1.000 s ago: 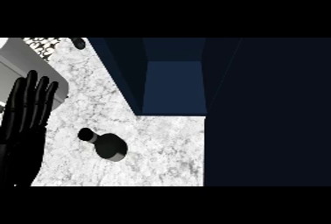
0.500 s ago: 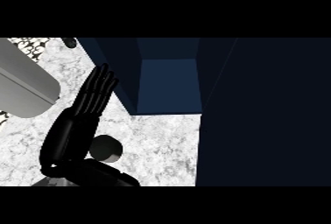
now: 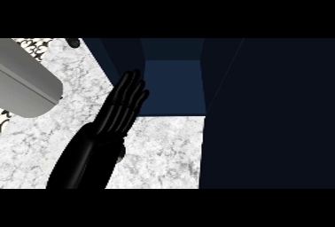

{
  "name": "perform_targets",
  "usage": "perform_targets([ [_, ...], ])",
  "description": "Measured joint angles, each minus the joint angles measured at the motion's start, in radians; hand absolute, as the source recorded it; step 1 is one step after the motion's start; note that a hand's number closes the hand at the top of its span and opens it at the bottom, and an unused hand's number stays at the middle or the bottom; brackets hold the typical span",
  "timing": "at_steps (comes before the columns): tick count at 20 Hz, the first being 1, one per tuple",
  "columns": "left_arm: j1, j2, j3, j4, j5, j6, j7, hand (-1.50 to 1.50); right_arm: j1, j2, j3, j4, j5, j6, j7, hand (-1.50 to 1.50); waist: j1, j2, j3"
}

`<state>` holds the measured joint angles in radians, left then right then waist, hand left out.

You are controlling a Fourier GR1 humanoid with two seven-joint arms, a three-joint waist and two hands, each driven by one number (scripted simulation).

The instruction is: Pick up the wine, place it into the cabinet and close the cabinet

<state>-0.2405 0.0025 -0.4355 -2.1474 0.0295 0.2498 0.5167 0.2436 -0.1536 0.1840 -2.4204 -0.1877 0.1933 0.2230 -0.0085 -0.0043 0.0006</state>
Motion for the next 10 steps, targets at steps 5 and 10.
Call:
perform_targets([
  [5,-0.035,-0.002,-0.109,-0.082,-0.087,0.105,0.121,-1.50,0.007,0.013,0.042,-0.017,0.007,-0.022,0.037,-1.50,0.001,-0.001,0.000],
  [10,-0.068,-0.002,-0.208,-0.137,-0.188,0.205,0.228,-1.50,-0.015,0.011,0.067,-0.032,0.019,-0.051,0.092,-1.50,0.001,-0.003,0.000],
])
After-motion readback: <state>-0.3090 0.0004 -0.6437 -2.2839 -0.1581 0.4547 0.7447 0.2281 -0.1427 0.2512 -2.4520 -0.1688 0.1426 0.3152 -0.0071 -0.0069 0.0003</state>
